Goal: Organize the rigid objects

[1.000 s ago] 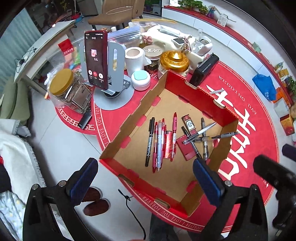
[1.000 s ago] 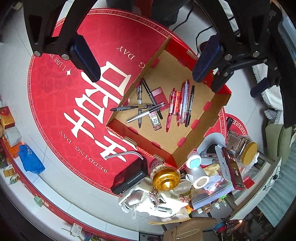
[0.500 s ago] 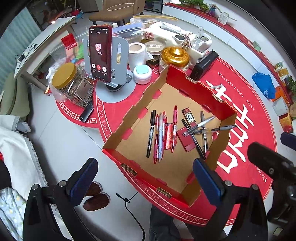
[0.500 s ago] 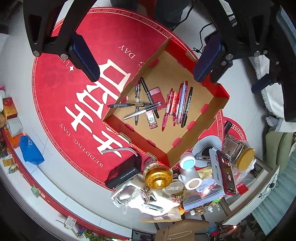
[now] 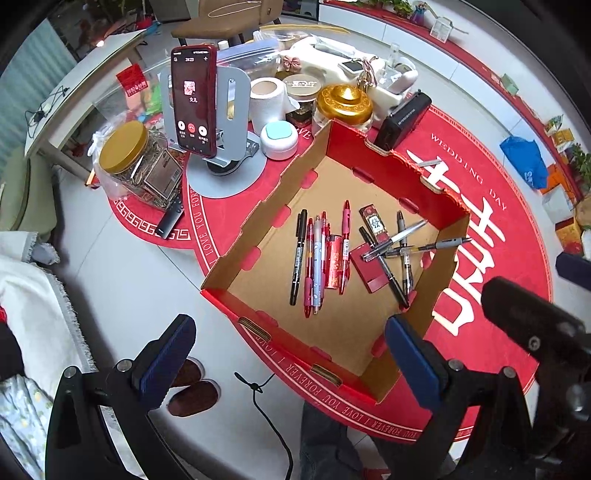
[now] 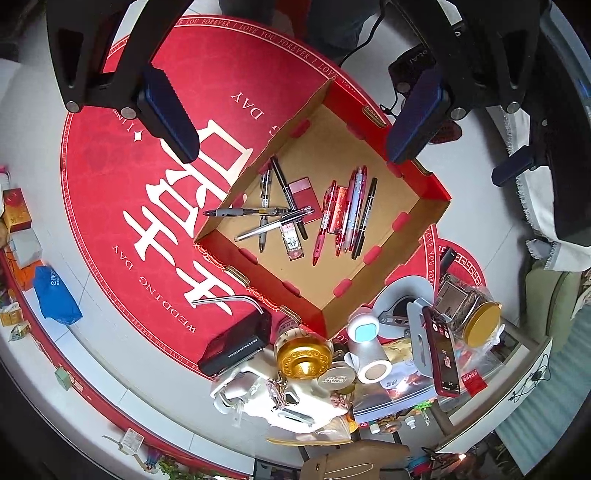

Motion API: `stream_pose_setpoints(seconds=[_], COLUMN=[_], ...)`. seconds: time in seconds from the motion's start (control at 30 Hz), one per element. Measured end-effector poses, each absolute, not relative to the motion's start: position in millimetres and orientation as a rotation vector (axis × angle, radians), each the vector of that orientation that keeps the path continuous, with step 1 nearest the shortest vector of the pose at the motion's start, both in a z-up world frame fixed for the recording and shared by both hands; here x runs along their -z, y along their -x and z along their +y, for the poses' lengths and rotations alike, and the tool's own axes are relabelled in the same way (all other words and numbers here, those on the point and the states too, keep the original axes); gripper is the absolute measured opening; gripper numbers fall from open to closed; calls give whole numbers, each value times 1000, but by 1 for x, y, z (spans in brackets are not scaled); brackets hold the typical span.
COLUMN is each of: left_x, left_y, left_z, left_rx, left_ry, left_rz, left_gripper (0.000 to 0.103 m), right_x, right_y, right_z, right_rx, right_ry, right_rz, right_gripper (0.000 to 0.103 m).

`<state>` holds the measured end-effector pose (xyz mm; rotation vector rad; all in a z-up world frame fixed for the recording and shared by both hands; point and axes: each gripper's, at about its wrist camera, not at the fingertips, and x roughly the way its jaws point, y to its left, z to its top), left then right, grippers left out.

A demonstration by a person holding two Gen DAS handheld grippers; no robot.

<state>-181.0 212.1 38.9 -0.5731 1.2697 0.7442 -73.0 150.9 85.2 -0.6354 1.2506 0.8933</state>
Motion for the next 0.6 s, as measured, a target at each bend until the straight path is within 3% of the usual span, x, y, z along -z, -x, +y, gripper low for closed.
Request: stream_pose_setpoints(seconds=[0.6], left_x=[-39], left_y=[185], left_z=[209], left_rx=[-721], left_ry=[600], left_rz=[1241], left_gripper=[102], right_x=[-85], right_y=[77], right_z=[152], right_rx=[-913], right_ry=[653], right_rz=[1254], right_gripper=[102])
